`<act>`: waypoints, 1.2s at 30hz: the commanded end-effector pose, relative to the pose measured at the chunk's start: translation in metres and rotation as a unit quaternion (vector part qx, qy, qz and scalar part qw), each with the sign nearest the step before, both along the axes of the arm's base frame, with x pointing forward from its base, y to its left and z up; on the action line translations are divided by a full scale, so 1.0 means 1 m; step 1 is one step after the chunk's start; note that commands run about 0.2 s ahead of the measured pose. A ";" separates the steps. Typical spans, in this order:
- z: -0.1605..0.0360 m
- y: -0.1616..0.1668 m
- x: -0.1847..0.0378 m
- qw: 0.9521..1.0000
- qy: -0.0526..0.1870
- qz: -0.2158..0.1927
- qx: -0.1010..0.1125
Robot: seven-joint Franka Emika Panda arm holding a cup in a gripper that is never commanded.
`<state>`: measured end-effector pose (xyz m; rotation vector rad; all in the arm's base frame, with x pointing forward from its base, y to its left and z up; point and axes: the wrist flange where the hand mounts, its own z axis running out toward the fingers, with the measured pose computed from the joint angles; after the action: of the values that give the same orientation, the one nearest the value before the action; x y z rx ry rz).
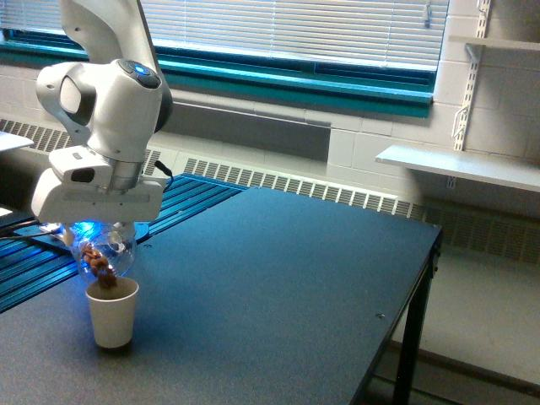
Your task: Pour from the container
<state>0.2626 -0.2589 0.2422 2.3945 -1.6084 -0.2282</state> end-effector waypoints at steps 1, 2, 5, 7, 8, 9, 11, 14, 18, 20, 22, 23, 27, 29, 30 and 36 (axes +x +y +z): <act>0.005 -0.001 0.003 1.000 0.005 0.015 -0.002; 0.005 -0.001 0.004 1.000 0.006 0.017 -0.003; 0.005 -0.001 0.006 1.000 0.007 0.020 -0.004; 0.006 -0.001 0.007 1.000 0.007 0.023 -0.004; 0.006 -0.001 0.008 1.000 0.008 0.024 -0.004; 0.007 -0.001 0.008 1.000 0.008 0.025 -0.004; 0.007 0.000 0.009 1.000 0.010 0.028 -0.005; 0.007 0.000 0.010 0.999 0.012 0.031 -0.004; 0.007 0.001 0.012 0.999 0.014 0.035 -0.003; 0.008 0.001 0.012 0.999 0.014 0.035 -0.003; 0.008 0.001 0.012 0.999 0.016 0.037 -0.003; 0.008 0.002 0.013 0.999 0.015 0.038 -0.003; 0.008 0.003 0.013 0.999 0.017 0.040 -0.001; 0.009 0.003 0.014 0.999 0.017 0.041 -0.001; 0.009 0.003 0.014 0.999 0.016 0.041 -0.001; 0.011 0.004 0.016 0.999 0.011 0.042 0.001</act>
<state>0.2751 -0.2566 0.2500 2.4267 -1.5180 -0.2413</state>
